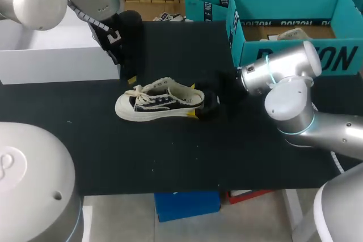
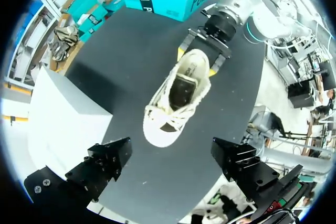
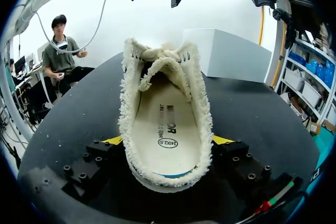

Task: Take the shoe out of the shoebox, open the shoe tongue, remove and reinsert the insole, then place the shoe into the shoebox

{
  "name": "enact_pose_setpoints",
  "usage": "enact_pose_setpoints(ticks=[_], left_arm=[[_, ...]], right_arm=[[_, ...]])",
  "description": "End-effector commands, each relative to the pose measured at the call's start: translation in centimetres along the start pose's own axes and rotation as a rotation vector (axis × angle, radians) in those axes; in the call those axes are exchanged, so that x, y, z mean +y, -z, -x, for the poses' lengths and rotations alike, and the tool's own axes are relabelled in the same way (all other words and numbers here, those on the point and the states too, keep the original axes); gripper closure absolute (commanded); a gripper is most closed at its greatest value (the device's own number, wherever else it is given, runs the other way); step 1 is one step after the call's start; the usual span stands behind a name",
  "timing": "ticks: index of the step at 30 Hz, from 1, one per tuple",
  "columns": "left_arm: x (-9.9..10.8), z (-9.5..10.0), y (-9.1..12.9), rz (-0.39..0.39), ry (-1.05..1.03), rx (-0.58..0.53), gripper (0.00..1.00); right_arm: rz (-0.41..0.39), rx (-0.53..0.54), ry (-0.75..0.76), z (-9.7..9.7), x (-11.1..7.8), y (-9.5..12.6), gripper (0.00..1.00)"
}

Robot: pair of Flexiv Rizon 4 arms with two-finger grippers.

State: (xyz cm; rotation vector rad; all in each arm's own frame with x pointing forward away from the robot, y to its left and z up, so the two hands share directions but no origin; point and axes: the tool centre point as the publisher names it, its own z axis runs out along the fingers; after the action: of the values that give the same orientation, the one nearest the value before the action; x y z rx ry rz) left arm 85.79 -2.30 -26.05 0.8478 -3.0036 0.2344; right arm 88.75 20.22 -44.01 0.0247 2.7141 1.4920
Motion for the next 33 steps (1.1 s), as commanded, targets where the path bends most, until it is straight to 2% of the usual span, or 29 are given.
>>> enact_pose_setpoints(ticks=[1,4,7,10,18,23,33], left_arm=[[0.1,0.0,0.0,-0.001,-0.001,-0.002,0.00],[0.1,0.3,-0.2,0.025,0.081,-0.085,0.00],[-0.7,0.6,-0.7,0.095,0.274,-0.126,0.00],[-1.4,0.6,-1.2,0.139,0.468,-0.119,0.00],[-2.5,-0.2,-3.0,0.264,0.755,-0.133,0.00],[-3.6,-0.6,-4.1,0.304,0.871,-0.173,0.00],[-7.3,-2.3,-6.5,0.393,0.922,-0.270,0.00]], right_arm=[[0.001,-0.001,-0.001,0.0,-0.2,-0.3,1.00],[0.001,-0.001,-0.001,0.0,-0.2,-0.3,1.00],[0.001,-0.001,-0.001,0.0,-0.2,-0.3,1.00],[0.001,-0.001,-0.001,0.0,-0.2,-0.3,1.00],[0.001,-0.001,-0.001,0.0,-0.2,-0.3,1.00],[0.001,-0.001,-0.001,0.0,-0.2,-0.3,1.00],[0.001,-0.001,-0.001,0.0,-0.2,-0.3,1.00]])
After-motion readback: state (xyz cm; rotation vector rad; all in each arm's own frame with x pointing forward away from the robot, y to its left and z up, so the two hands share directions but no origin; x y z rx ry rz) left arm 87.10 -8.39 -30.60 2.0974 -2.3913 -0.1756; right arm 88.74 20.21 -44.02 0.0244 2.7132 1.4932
